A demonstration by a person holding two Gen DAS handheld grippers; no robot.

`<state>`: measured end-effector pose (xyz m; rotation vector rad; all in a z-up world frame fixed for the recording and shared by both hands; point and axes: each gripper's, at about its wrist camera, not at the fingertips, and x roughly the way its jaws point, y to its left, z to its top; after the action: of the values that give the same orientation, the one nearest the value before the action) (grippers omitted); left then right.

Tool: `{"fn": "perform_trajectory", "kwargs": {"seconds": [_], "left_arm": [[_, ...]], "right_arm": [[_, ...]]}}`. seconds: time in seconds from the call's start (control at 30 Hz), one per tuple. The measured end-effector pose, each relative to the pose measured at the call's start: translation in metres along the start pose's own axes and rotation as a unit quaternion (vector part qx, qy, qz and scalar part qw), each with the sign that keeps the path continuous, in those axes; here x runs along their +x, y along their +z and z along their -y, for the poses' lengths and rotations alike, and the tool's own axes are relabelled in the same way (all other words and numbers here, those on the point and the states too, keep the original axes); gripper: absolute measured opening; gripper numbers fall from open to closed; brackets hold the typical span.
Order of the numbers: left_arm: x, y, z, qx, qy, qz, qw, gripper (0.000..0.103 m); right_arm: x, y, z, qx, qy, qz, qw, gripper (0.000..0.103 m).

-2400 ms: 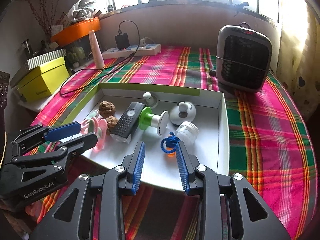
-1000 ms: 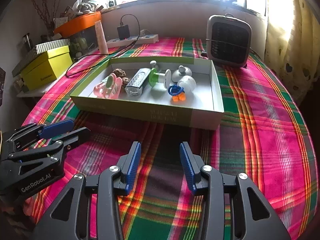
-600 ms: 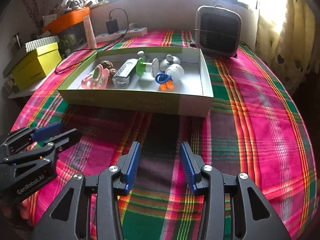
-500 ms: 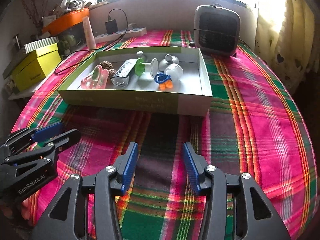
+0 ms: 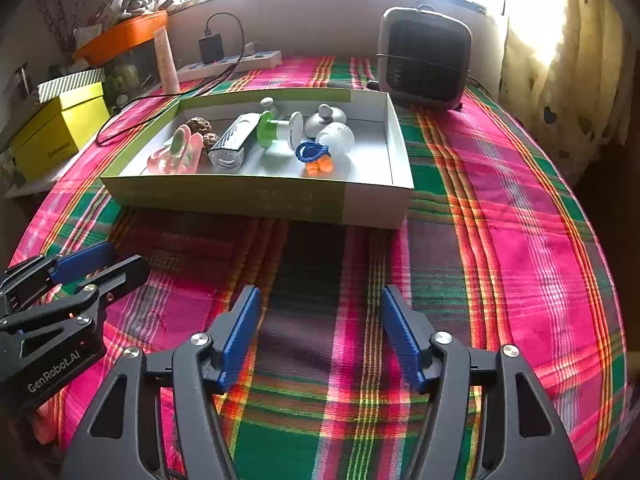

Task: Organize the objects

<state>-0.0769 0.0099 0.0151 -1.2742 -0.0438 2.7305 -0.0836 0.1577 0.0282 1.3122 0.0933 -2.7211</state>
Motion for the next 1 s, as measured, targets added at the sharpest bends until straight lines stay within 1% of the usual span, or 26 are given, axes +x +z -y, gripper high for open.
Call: {"fn": "perform_trajectory", "kwargs": {"seconds": [0.27,0.5,1.0], "left_arm": [[0.003,-0.001,0.009,0.022,0.018,-0.005,0.9996,0.05],[0.003,-0.001,0.012,0.025,0.027,-0.006,0.9993,0.052],[0.003,-0.001,0.012,0.017,0.031,-0.006,0.9994,0.055]], "right_arm": [[-0.001,0.0,0.001,0.006,-0.006,-0.002,1.0,0.068],[-0.001,0.0,0.001,0.006,-0.006,-0.002,1.0,0.068],[-0.001,0.0,0.002,0.006,-0.006,-0.002,1.0,0.069]]}}
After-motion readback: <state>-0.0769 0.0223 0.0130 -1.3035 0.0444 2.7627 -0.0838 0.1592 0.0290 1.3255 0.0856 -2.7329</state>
